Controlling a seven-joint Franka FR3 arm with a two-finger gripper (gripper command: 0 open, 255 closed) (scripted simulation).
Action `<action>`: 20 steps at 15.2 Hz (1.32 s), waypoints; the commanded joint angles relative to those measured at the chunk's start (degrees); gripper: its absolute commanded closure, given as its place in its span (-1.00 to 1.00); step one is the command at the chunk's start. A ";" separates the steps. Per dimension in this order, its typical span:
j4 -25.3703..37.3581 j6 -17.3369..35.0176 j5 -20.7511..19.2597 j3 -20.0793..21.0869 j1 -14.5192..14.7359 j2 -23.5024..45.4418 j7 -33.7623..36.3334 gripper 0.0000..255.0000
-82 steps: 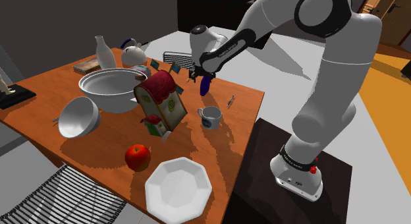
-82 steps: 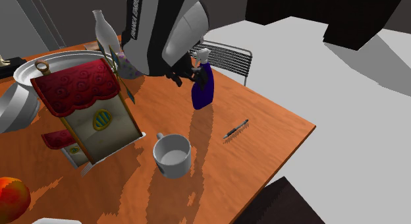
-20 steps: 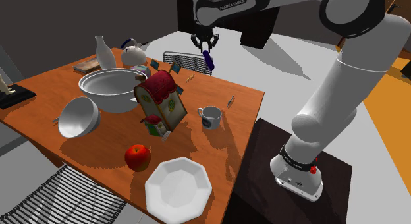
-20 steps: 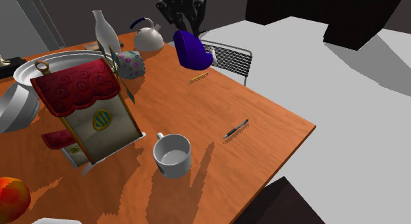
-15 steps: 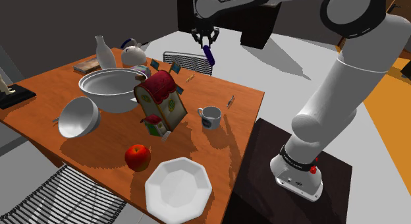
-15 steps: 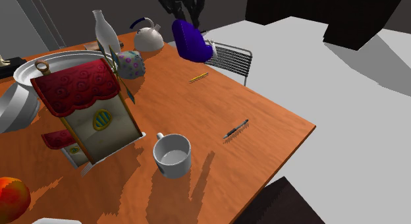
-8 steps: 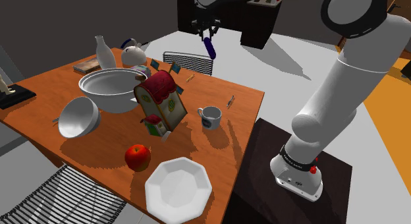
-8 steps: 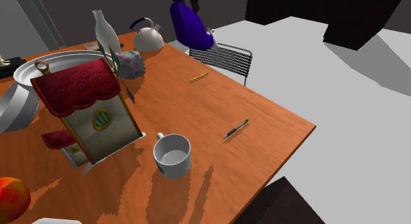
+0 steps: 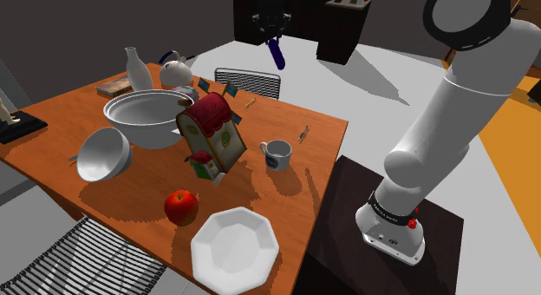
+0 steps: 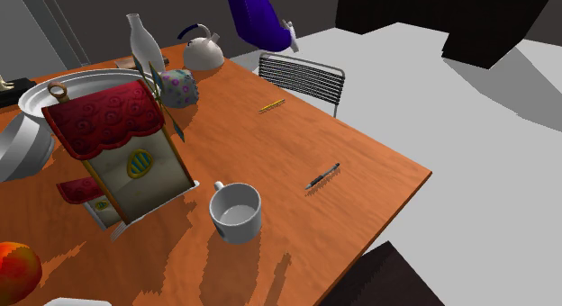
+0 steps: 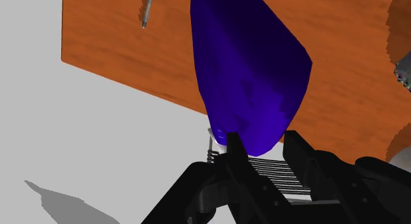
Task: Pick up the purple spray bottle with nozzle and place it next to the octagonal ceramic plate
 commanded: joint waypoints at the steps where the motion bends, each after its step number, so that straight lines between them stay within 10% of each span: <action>1: -1.82 -0.51 0.49 0.64 0.64 -2.03 1.17 1.00; 20: -15.24 -8.02 7.61 12.39 10.43 -18.22 19.86 1.00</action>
